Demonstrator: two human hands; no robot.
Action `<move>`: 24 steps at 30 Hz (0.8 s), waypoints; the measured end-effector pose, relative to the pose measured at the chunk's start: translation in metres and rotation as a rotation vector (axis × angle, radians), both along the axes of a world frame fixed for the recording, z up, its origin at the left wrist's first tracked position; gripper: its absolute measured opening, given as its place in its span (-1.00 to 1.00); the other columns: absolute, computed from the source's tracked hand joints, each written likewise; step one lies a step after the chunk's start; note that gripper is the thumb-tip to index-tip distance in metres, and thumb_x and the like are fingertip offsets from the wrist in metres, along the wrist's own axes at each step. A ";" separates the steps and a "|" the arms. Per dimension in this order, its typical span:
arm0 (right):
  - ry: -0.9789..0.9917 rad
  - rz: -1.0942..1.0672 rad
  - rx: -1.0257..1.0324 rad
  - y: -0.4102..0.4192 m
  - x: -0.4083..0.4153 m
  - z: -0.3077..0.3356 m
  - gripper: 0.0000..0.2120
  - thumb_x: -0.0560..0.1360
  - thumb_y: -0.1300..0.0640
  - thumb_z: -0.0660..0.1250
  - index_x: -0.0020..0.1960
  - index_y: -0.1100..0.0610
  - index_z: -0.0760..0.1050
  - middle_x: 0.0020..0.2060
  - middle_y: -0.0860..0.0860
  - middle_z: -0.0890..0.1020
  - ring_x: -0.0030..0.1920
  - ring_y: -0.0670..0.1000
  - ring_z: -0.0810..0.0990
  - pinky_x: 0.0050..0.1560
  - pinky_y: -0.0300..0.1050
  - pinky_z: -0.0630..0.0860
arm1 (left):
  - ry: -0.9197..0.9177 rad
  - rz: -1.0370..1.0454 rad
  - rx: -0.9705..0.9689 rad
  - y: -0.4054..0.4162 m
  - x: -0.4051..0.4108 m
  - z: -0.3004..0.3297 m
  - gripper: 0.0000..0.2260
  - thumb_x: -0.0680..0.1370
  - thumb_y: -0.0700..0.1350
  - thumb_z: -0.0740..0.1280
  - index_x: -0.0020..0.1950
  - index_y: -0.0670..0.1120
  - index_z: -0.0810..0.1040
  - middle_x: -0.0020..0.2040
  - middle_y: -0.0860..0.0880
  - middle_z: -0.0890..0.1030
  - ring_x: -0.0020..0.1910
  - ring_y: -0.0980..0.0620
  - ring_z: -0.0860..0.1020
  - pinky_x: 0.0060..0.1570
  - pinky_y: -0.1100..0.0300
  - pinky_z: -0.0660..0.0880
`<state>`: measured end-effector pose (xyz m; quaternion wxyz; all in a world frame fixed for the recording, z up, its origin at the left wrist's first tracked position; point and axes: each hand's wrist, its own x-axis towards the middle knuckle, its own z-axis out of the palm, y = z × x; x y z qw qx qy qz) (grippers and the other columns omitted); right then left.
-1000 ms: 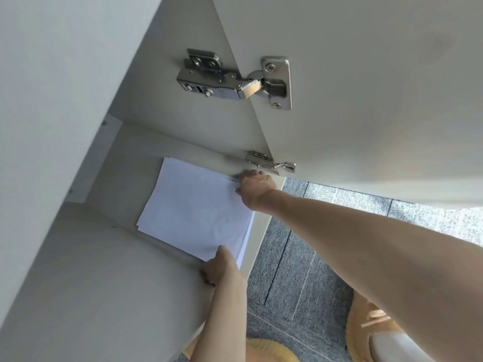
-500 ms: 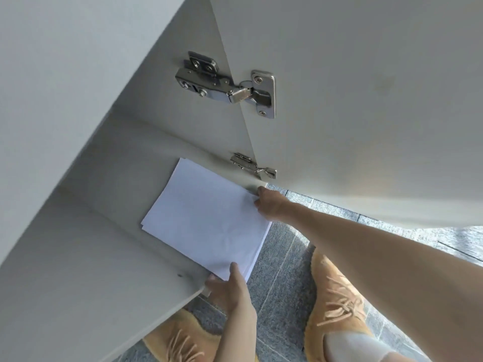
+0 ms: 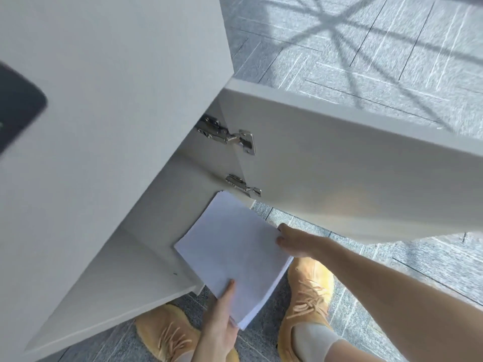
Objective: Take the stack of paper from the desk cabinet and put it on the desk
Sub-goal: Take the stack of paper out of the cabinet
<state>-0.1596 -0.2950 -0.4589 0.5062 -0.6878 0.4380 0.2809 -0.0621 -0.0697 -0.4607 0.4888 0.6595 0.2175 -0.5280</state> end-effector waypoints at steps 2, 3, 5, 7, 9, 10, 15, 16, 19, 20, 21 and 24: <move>-0.011 0.008 -0.006 0.007 -0.009 0.025 -0.69 0.66 0.14 0.02 0.36 0.23 0.26 0.08 0.21 0.55 -0.05 0.12 0.48 -0.11 -0.05 0.37 | -0.036 -0.019 0.032 0.004 -0.009 0.018 -0.51 0.43 -0.03 0.51 0.32 -0.07 0.52 0.17 -0.19 0.68 0.11 -0.24 0.66 0.11 -0.20 0.59; -0.019 0.021 -0.015 0.010 -0.014 0.038 -0.69 0.66 0.14 0.02 0.35 0.23 0.26 0.08 0.20 0.54 -0.04 0.12 0.48 -0.12 -0.06 0.37 | -0.061 -0.025 0.040 0.005 -0.013 0.034 -0.53 0.44 -0.05 0.50 0.32 -0.09 0.51 0.15 -0.19 0.68 0.08 -0.24 0.66 0.04 -0.16 0.62; -0.027 0.003 -0.007 0.015 -0.022 0.066 -0.71 0.64 0.17 0.05 0.30 0.26 0.31 0.03 0.16 0.51 -0.05 0.11 0.47 -0.16 -0.07 0.38 | -0.107 -0.057 0.013 0.007 -0.022 0.068 -0.62 0.51 -0.13 0.44 0.31 -0.10 0.50 0.13 -0.18 0.67 0.06 -0.21 0.64 -0.08 -0.03 0.61; -0.047 -0.045 0.031 0.019 -0.035 0.100 -0.82 0.60 0.20 0.08 0.13 0.24 0.36 -0.12 0.13 0.47 -0.20 0.08 0.43 -0.29 -0.10 0.31 | -0.108 -0.077 -0.010 0.011 -0.030 0.100 -0.67 0.54 -0.14 0.41 0.29 -0.09 0.49 0.11 -0.13 0.64 0.03 -0.14 0.61 -0.15 0.07 0.54; -0.094 -0.144 0.121 0.023 -0.051 0.138 -0.95 0.56 0.24 0.10 -0.04 0.21 0.32 -0.32 0.07 0.31 -0.41 0.01 0.25 -0.39 -0.12 0.11 | -0.115 -0.082 -0.034 0.017 -0.041 0.134 -0.65 0.53 -0.14 0.42 0.30 -0.09 0.48 0.14 -0.10 0.64 0.07 -0.12 0.60 -0.08 0.03 0.55; -0.111 -0.213 0.171 0.025 -0.061 0.157 -0.95 0.54 0.25 0.12 -0.11 0.18 0.30 -0.36 0.05 0.23 -0.44 -0.02 0.16 -0.36 -0.10 0.03 | -0.120 -0.080 -0.038 0.021 -0.048 0.152 -0.63 0.52 -0.14 0.43 0.31 -0.09 0.49 0.17 -0.11 0.64 0.11 -0.14 0.60 0.03 -0.03 0.57; -0.114 -0.464 0.287 0.046 -0.119 0.240 -0.89 0.39 0.20 0.24 -0.13 0.21 0.48 -0.41 0.10 0.45 -0.49 0.05 0.39 -0.50 -0.25 0.35 | -0.137 -0.105 -0.096 0.047 -0.088 0.242 -0.72 0.49 -0.14 0.47 0.18 -0.09 0.57 0.14 -0.13 0.68 0.10 -0.19 0.64 0.10 -0.16 0.60; -0.129 -0.499 0.306 0.052 -0.128 0.256 -0.82 0.37 0.19 0.27 -0.08 0.24 0.54 -0.35 0.16 0.53 -0.45 0.08 0.48 -0.48 -0.25 0.41 | -0.153 -0.111 -0.114 0.052 -0.098 0.261 -0.77 0.50 -0.14 0.46 0.14 -0.08 0.58 0.11 -0.11 0.70 0.06 -0.16 0.65 0.04 -0.10 0.62; -0.198 -0.605 0.337 0.069 -0.148 0.302 -0.64 0.43 0.09 0.42 0.14 0.29 0.61 -0.03 0.27 0.69 -0.24 0.14 0.66 -0.37 -0.18 0.53 | -0.183 -0.121 -0.167 0.071 -0.123 0.312 -0.74 0.50 -0.14 0.46 0.16 -0.11 0.56 0.07 -0.10 0.71 0.03 -0.14 0.66 -0.02 -0.04 0.63; -0.234 -0.630 0.349 0.073 -0.152 0.319 -0.63 0.50 0.05 0.41 0.17 0.29 0.61 0.05 0.26 0.71 -0.19 0.14 0.69 -0.31 -0.15 0.57 | -0.193 -0.129 -0.184 0.077 -0.129 0.330 -0.69 0.48 -0.13 0.48 0.19 -0.13 0.55 0.08 -0.11 0.71 0.03 -0.15 0.67 -0.07 -0.03 0.64; -0.273 -0.637 0.344 0.077 -0.156 0.335 -0.61 0.53 0.01 0.39 0.19 0.29 0.62 0.09 0.24 0.71 -0.15 0.14 0.72 -0.23 -0.12 0.62 | -0.208 -0.142 -0.202 0.084 -0.134 0.346 -0.64 0.47 -0.13 0.49 0.21 -0.15 0.53 0.08 -0.12 0.71 0.03 -0.15 0.68 -0.14 0.00 0.65; -0.364 -0.569 0.200 0.092 -0.164 0.385 -0.56 0.50 -0.07 0.44 0.16 0.29 0.63 0.03 0.25 0.73 -0.02 0.20 0.74 0.01 0.09 0.65 | -0.284 -0.178 -0.283 0.101 -0.143 0.394 -0.66 0.47 -0.15 0.49 0.21 -0.16 0.54 -0.02 -0.08 0.74 -0.06 -0.09 0.70 -0.30 0.12 0.60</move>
